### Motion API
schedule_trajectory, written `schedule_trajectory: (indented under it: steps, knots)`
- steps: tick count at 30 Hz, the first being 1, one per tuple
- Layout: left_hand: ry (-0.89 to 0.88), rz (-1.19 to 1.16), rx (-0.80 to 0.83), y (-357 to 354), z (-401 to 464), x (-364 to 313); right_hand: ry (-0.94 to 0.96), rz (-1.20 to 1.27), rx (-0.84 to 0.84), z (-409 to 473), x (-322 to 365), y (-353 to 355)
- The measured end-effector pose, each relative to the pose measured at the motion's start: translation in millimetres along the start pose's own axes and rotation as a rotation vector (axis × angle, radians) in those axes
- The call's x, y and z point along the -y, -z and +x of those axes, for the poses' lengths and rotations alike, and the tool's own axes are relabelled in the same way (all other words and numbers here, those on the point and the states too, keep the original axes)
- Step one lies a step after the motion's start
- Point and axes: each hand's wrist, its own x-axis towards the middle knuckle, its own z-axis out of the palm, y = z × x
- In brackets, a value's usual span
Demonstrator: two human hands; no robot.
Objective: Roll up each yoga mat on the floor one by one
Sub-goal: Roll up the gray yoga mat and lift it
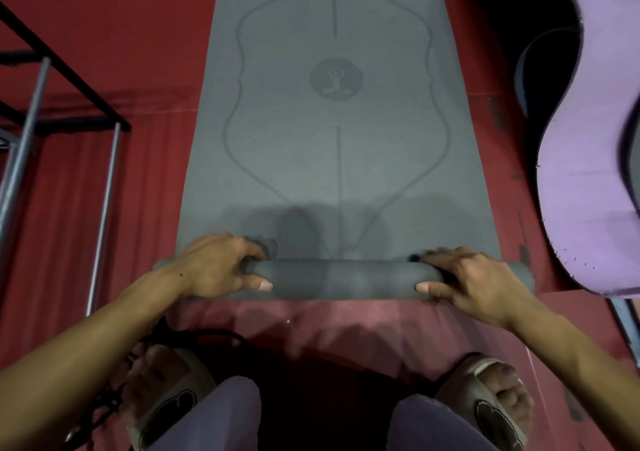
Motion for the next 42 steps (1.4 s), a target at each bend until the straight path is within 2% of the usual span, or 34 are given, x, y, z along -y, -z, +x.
schedule_trajectory:
  steps: [4, 11, 16, 21, 24, 28, 32, 42]
  knots:
    - [0.021, -0.139, 0.109, -11.8, -4.7, 0.2, -0.045, 0.055, 0.142, -4.7, 1.6, -3.1]
    - [0.018, -0.147, -0.161, -17.7, -9.7, -5.2, -0.072, 0.099, 0.188, 7.7, -2.4, -4.5]
    - [-0.013, -0.134, -0.250, -9.1, -3.4, -11.0, -0.068, 0.190, 0.081, 20.7, 0.9, 4.6]
    - [-0.029, -0.152, -0.283, -13.7, -0.9, -14.3, -0.055, 0.174, 0.080, 29.1, 8.7, 9.2]
    - [-0.015, -0.117, -0.307, -15.4, -2.7, -17.3, -0.031, 0.182, -0.037, 20.6, 20.5, 8.0]
    - [-0.005, 0.066, -0.348, -13.8, -1.8, -28.8, 0.020, 0.084, -0.198, -1.7, 33.5, -0.7]
    - [0.020, 0.072, -0.385, -17.5, -3.4, -29.0, -0.012, -0.065, -0.266, -8.8, 41.4, -8.3]
    - [0.026, 0.144, -0.408, -13.7, -4.7, -32.1, -0.121, -0.061, -0.189, 14.3, 47.2, 14.1]
